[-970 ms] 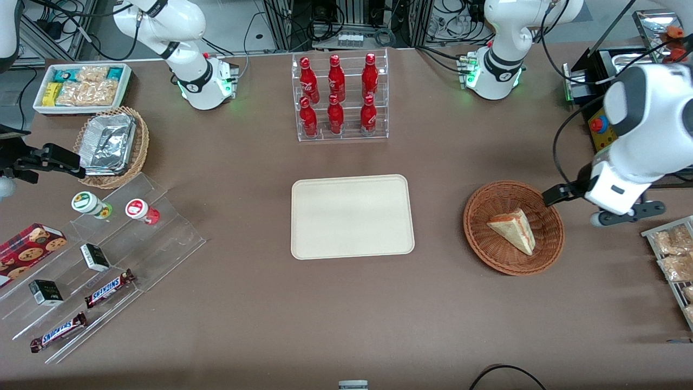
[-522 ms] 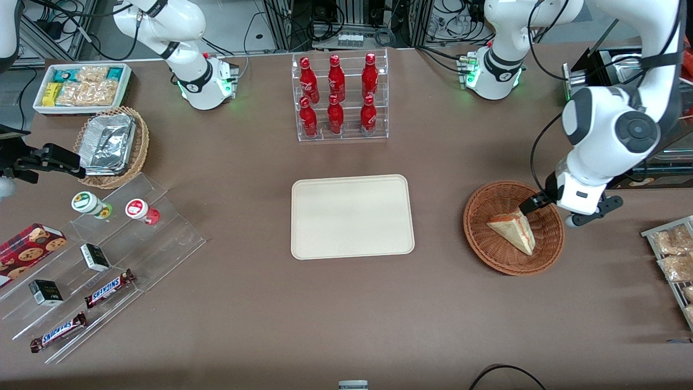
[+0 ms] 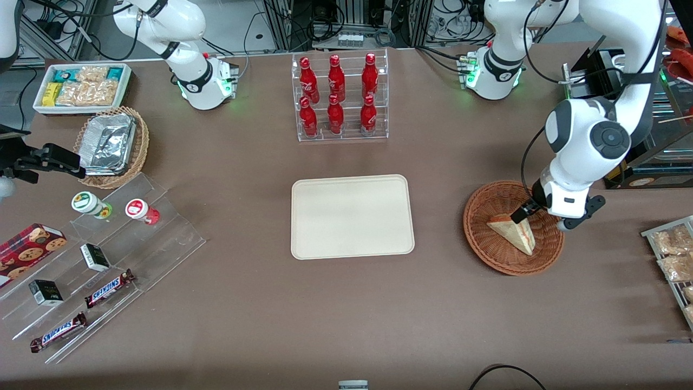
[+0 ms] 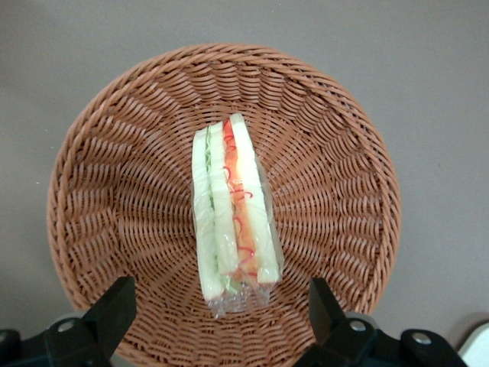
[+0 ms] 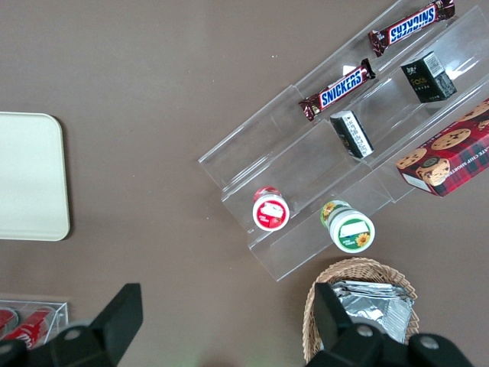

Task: Place sandwich from basket to tray
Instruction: 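Lower the open left gripper over the wrapped sandwich and close on it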

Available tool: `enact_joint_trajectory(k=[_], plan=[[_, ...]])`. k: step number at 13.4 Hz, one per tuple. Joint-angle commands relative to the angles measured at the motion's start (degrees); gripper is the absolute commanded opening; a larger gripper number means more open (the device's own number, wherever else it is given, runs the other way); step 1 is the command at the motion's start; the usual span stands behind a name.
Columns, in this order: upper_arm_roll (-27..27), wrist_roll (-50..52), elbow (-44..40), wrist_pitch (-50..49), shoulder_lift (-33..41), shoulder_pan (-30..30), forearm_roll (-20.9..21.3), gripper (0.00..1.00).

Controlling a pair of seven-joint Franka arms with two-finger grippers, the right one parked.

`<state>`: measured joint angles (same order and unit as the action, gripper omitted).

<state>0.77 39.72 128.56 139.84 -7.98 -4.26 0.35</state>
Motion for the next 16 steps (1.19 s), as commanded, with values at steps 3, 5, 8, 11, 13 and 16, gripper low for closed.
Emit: enact_joint_trajectory(k=[3,5,8,11,13,16], plan=[[-0.2,3.4,0.4,6.5,-4.1,-0.8,-0.2,1.0],[-0.2,3.8,0.6,8.2,-5.5,-0.8,-0.2,1.0],[-0.2,3.8,1.9,10.2,-6.3,-1.1,-0.1,0.99],[-0.2,3.9,3.3,10.2,-5.8,-1.2,-0.1,0.69],[-0.3,3.3,3.3,9.7,-5.8,-1.3,0.0,0.0],[-0.3,3.1,2.8,7.7,-4.3,-1.4,0.2,0.0]])
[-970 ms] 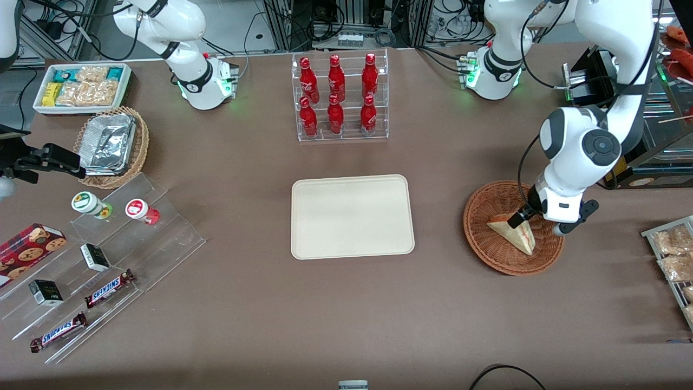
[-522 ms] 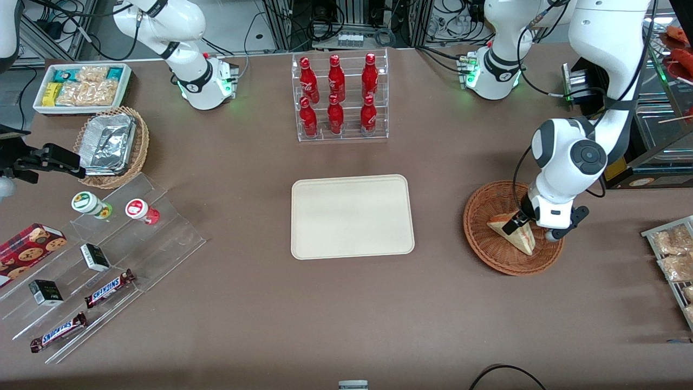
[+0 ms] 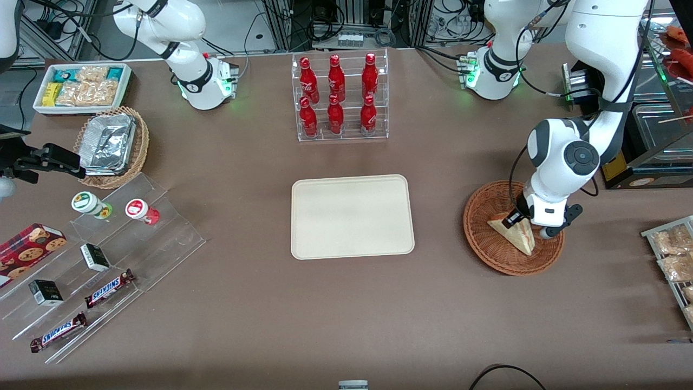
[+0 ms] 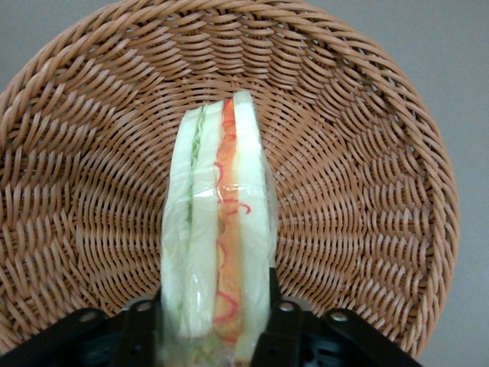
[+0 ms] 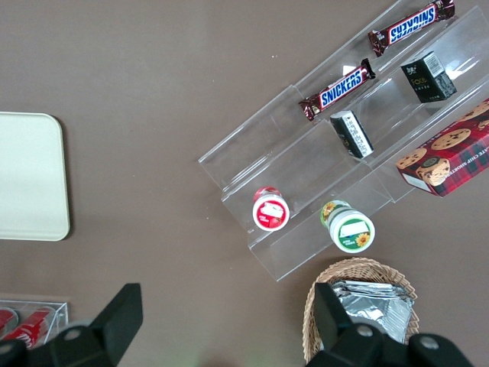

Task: Place sandwich from basket to tray
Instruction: 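Lift the sandwich out of the basket and carry it over the cream tray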

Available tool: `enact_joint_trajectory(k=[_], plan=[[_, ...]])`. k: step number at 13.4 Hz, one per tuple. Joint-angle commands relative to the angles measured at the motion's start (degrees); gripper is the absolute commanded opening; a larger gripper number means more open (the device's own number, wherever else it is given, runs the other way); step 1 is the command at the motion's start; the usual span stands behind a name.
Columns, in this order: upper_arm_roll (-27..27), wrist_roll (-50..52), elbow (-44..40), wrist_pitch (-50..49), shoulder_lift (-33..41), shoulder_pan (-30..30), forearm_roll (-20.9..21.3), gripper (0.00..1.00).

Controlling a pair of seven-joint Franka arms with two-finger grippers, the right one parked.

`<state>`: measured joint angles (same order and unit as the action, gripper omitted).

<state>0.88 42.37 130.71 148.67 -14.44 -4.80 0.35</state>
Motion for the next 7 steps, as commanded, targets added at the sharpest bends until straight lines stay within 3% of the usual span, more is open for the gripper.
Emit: enact_joint_trajectory(k=[1,7], plan=[[-0.4,0.4,0.2,-3.1,3.4,-0.8,0.3,0.0],[0.5,-0.6,-12.1,-26.2,9.3,-3.4,2.2,0.0]])
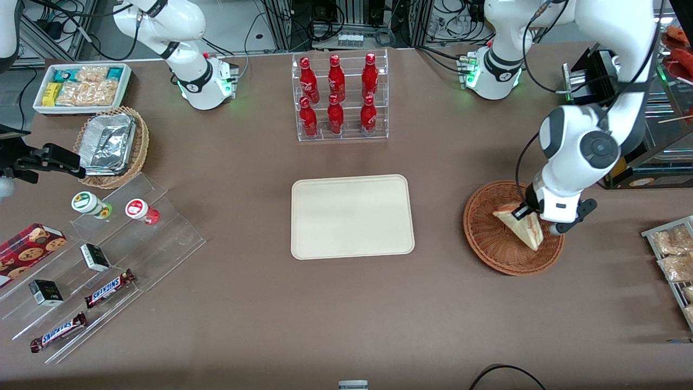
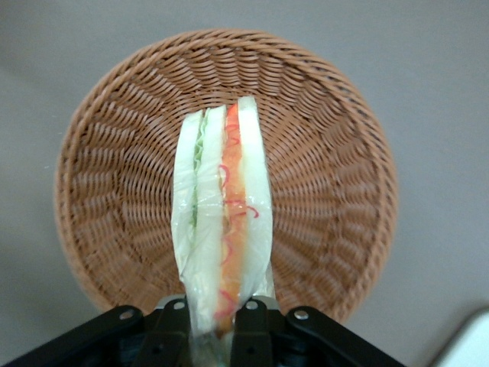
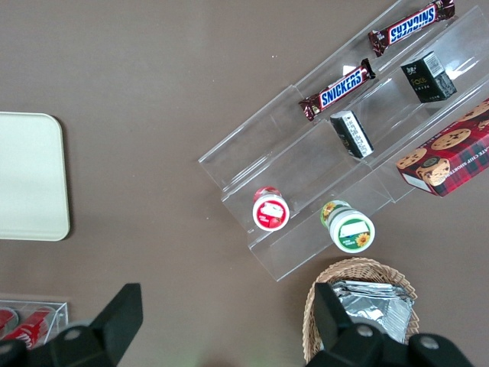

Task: Place sandwich from basket to tray
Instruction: 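Lift the sandwich out of the basket and carry it over the cream tray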

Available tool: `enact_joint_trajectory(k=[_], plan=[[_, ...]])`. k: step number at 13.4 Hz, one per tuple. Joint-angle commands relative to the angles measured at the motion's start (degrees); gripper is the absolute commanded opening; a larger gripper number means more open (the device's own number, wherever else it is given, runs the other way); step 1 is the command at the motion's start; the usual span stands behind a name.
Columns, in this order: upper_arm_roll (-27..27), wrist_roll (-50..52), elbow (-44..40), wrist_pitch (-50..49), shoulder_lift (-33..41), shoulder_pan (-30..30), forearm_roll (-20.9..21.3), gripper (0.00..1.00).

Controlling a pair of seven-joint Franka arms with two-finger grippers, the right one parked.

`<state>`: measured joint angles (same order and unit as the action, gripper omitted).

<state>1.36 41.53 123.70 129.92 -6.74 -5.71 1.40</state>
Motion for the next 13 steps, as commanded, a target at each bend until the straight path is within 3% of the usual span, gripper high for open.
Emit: enact_joint_trajectory(k=[1,7,13], plan=[[0.1,0.4,-9.0,-12.1,1.3,-4.2,1.1,0.0],[0.1,0.2,-21.0,-19.3,-3.5,-17.9,1.0,0.0],[0.1,2.8,-31.8,-18.8,-17.8,-31.1,0.5,0.0]])
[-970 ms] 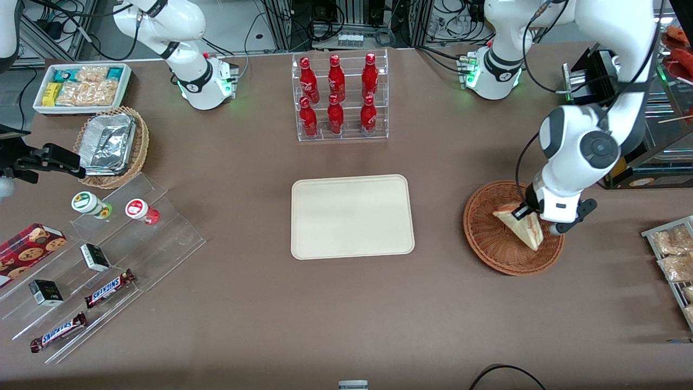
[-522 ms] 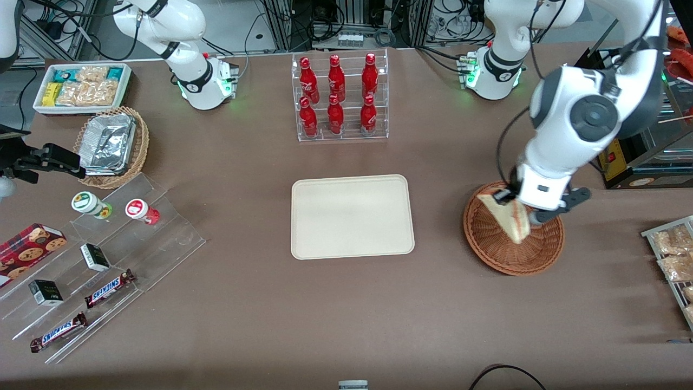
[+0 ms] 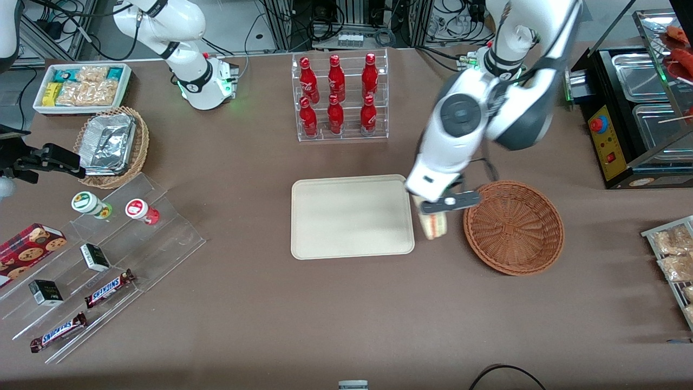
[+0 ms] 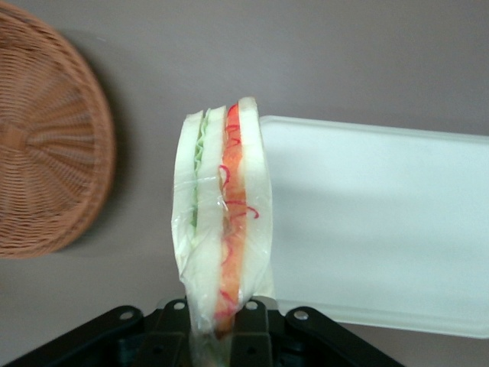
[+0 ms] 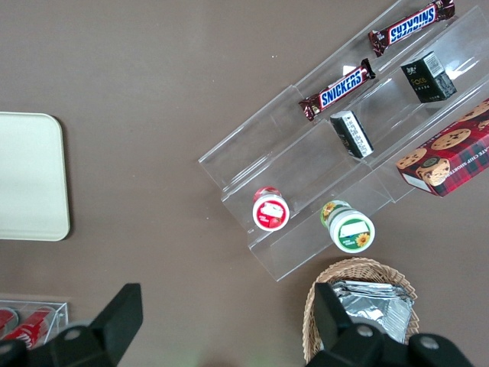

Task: Place sandwich from basket to tray
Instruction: 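Lift the sandwich out of the basket and carry it over the cream tray, then lower the sandwich onto the tray and open the left gripper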

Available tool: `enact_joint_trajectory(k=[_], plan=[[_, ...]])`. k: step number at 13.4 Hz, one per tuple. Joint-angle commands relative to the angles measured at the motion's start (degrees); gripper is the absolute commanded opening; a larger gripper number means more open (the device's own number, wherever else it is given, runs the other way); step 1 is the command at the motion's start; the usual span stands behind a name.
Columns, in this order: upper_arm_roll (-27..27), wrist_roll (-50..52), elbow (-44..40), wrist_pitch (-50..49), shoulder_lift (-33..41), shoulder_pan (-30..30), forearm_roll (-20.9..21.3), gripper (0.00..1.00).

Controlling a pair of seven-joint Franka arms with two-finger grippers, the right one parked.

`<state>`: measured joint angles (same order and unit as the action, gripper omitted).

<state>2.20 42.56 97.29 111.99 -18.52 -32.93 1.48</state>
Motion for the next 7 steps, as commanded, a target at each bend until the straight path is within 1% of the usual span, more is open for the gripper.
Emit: enact_joint_trajectory(k=[1,5,7], plan=[[-0.8,2.4,-6.8,0.0,-8.1,-5.6,0.3,0.0],[-0.9,7.2,-11.5,4.5,-16.4,-12.1,0.9,0.0],[-0.9,8.1,-11.6,8.2,-18.6,-13.5,0.8,0.0]])
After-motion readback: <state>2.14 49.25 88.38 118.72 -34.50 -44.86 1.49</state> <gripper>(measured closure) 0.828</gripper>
